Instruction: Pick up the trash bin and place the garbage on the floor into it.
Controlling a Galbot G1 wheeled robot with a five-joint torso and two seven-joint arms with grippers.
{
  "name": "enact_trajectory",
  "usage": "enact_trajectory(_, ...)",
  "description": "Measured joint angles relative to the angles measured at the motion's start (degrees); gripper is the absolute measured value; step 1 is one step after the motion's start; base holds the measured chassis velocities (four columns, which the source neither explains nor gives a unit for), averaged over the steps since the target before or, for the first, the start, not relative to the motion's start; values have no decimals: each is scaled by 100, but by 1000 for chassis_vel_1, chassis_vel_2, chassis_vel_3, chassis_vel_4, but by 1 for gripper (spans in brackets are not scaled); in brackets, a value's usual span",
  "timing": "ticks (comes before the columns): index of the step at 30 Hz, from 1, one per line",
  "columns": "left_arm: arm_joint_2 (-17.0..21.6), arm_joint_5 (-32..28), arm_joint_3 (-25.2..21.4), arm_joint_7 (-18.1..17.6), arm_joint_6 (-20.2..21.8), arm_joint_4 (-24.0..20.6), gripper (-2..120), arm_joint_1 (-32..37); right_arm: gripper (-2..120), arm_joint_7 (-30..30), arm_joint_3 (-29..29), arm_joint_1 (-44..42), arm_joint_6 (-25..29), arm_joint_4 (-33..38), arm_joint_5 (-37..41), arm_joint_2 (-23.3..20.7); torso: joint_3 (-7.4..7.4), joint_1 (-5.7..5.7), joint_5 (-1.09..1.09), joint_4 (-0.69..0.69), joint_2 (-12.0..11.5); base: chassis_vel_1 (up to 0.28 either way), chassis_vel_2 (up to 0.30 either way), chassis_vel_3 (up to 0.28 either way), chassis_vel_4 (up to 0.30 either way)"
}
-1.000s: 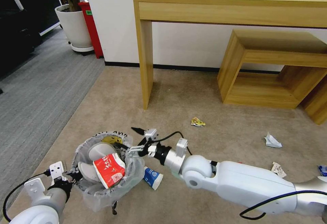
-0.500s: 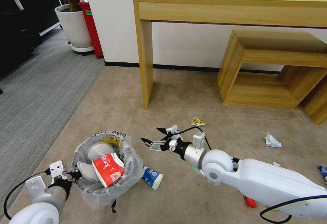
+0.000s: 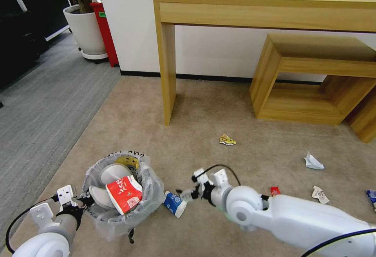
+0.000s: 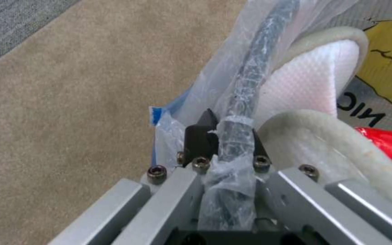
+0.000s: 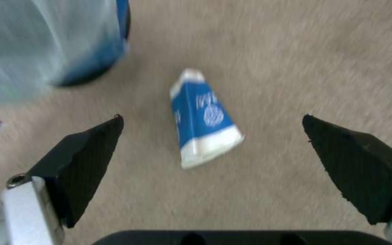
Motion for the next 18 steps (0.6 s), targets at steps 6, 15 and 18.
enact_trajectory(6, -37, 7, -4, 3, -4, -1, 1, 6, 100, 183, -366, 18, -147, -843, 41, 597, 0, 0, -1, 1, 0, 0, 0, 0, 0)
enact_trajectory(15, -74, 7, -5, 2, -4, -34, 1, 6, 100, 172, -587, 81, -221, -1398, 22, 968, 0, 0, -1, 0, 0, 0, 0, 0, 0)
enact_trajectory(18, -99, 7, -6, 3, -10, -46, 1, 8, 99, 196, -738, 113, -301, -1677, 32, 1301, 0, 0, 0, 0, 0, 0, 0, 0, 0)
